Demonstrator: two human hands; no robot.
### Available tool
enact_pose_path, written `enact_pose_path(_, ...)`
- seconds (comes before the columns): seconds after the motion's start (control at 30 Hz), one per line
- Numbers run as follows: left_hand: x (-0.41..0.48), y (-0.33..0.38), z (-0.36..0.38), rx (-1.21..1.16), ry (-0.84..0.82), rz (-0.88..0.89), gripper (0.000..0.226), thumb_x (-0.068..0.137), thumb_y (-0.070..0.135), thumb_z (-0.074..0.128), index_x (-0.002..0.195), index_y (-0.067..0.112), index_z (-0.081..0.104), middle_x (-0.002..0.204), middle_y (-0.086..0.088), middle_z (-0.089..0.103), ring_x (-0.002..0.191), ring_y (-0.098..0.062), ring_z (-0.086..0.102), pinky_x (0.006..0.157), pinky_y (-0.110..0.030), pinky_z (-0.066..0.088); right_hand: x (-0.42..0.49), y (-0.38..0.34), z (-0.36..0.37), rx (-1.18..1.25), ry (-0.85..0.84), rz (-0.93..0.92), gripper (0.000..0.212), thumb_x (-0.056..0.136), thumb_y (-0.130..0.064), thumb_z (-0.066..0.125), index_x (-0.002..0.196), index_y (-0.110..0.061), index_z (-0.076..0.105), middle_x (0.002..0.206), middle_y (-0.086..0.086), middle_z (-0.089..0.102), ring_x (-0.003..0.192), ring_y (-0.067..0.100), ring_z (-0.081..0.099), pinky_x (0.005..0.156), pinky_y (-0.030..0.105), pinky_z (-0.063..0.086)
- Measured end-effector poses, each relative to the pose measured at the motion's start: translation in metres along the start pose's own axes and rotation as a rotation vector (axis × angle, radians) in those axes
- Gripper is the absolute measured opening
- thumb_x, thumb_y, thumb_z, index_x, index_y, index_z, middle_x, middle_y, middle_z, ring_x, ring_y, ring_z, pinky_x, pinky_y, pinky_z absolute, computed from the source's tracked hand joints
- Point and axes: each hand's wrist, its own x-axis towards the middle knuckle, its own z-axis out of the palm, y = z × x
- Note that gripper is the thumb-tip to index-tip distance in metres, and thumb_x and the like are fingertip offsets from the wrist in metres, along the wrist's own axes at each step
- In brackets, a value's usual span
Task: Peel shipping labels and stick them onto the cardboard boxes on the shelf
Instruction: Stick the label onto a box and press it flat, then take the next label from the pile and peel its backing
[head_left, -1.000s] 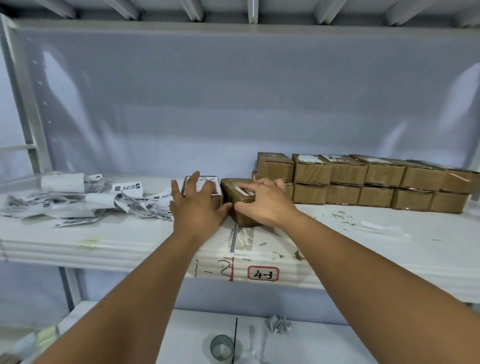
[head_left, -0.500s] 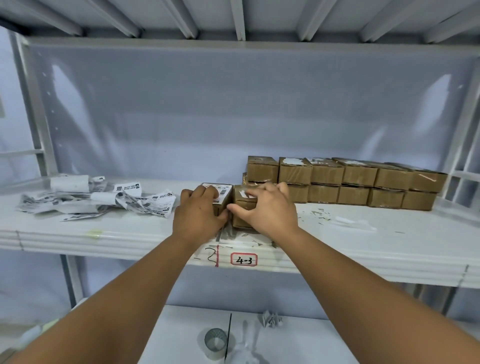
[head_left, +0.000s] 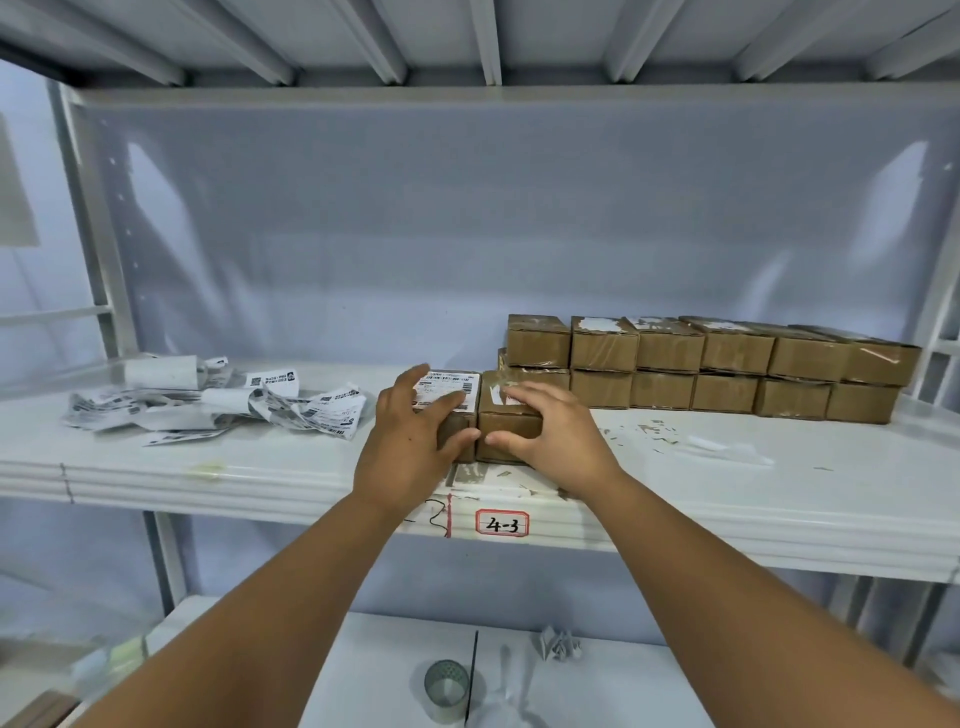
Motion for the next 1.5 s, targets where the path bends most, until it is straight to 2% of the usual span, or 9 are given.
enact_pose_path(0.17, 0.0, 0.001, -0.003, -0.033, 0.022, -0.033, 0.062, 0.086, 0.054, 0.053, 0.142, 0.038, 0.032, 0.151, -0.001, 0.018, 0.135, -0.023, 0.02, 0.101, -0.037, 0.036, -0.001, 0.002, 0.003, -0.034, 0.011, -0.029, 0.064, 0.078, -0.048, 0.07, 0.136, -0.031, 0.047, 0.145, -0.009, 0.036, 0.137, 0.009, 0.021, 0.11, 0.024, 0.017)
enact_pose_path(0.3, 0.013, -0.013, -0.015, -0.2, 0.256, -0.178, 0.031, 0.097, 0.018, 0.047, 0.126, 0.013, 0.056, 0.136, -0.015, 0.04, 0.126, -0.033, 0.035, 0.096, -0.023, 0.026, -0.006, 0.0, 0.003, -0.037, 0.105, -0.104, 0.056, 0.082, -0.048, 0.065, 0.133, -0.033, 0.047, 0.141, -0.009, 0.034, 0.137, 0.008, 0.015, 0.104, 0.021, 0.017)
enact_pose_path(0.37, 0.021, -0.039, -0.026, -0.033, 0.312, -0.201, 0.03, 0.089, -0.002, 0.047, 0.115, 0.003, 0.062, 0.126, -0.02, 0.048, 0.116, -0.039, 0.043, 0.094, -0.033, 0.035, -0.006, 0.001, 0.004, -0.049, 0.146, -0.114, 0.053, 0.083, -0.049, 0.063, 0.131, -0.033, 0.049, 0.136, -0.007, 0.036, 0.135, 0.008, 0.015, 0.103, 0.021, 0.019)
enact_pose_path(0.6, 0.027, -0.088, -0.03, 0.425, -0.23, -0.472, 0.055, 0.088, 0.05, 0.053, 0.125, 0.009, 0.052, 0.131, -0.014, 0.043, 0.121, -0.039, 0.043, 0.095, -0.042, 0.04, -0.004, 0.002, 0.006, -0.105, 0.218, -0.145, 0.048, 0.082, -0.049, 0.062, 0.125, -0.03, 0.055, 0.124, -0.005, 0.045, 0.129, 0.012, 0.022, 0.106, 0.023, 0.021)
enact_pose_path(0.77, 0.026, -0.091, -0.026, 0.334, -0.094, -0.495, 0.033, 0.088, 0.025, 0.056, 0.111, 0.002, 0.059, 0.114, -0.02, 0.052, 0.108, -0.042, 0.051, 0.088, -0.042, 0.045, -0.005, 0.002, 0.005, -0.136, 0.195, -0.119, 0.047, 0.084, -0.052, 0.059, 0.124, -0.028, 0.057, 0.123, -0.006, 0.046, 0.131, 0.014, 0.022, 0.111, 0.031, 0.025)
enact_pose_path(0.97, 0.022, -0.106, -0.026, 0.1, 0.066, -0.408, 0.028, 0.079, -0.012, 0.046, 0.097, -0.006, 0.066, 0.133, -0.028, 0.044, 0.136, -0.027, 0.026, 0.102, -0.034, 0.029, -0.007, 0.001, 0.004, -0.145, 0.196, -0.095, 0.041, 0.085, -0.052, 0.058, 0.116, -0.026, 0.061, 0.119, -0.007, 0.047, 0.129, 0.014, 0.023, 0.109, 0.028, 0.023)
enact_pose_path(1.13, 0.016, -0.084, -0.036, -0.073, 0.258, -0.38, 0.036, 0.082, -0.015, 0.045, 0.11, -0.002, 0.062, 0.138, -0.022, 0.034, 0.12, -0.035, 0.042, 0.099, -0.035, 0.036, -0.007, 0.0, 0.004, -0.131, 0.204, -0.082, 0.04, 0.084, -0.05, 0.059, 0.116, -0.026, 0.061, 0.118, -0.007, 0.047, 0.128, 0.013, 0.024, 0.108, 0.028, 0.025)
enact_pose_path(1.23, 0.013, -0.082, -0.047, -0.259, 0.437, -0.407, 0.034, 0.088, -0.005, 0.052, 0.118, 0.008, 0.058, 0.122, -0.014, 0.053, 0.095, -0.023, 0.056, 0.087, -0.028, 0.041, -0.007, -0.001, 0.003, -0.121, 0.228, -0.081, 0.044, 0.084, -0.051, 0.059, 0.121, -0.027, 0.059, 0.119, -0.006, 0.047, 0.127, 0.013, 0.025, 0.106, 0.027, 0.026)
enact_pose_path(1.5, 0.02, -0.028, -0.077, -0.388, 0.487, -0.283, 0.019, 0.086, 0.003, 0.057, 0.086, 0.019, 0.067, 0.096, 0.003, 0.057, 0.079, -0.009, 0.054, 0.072, -0.003, 0.036, -0.009, -0.01, -0.003, 0.046, 0.37, -0.024, 0.048, 0.087, -0.047, 0.057, 0.13, -0.027, 0.049, 0.119, -0.004, 0.053, 0.123, 0.017, 0.032, 0.103, 0.039, 0.034)
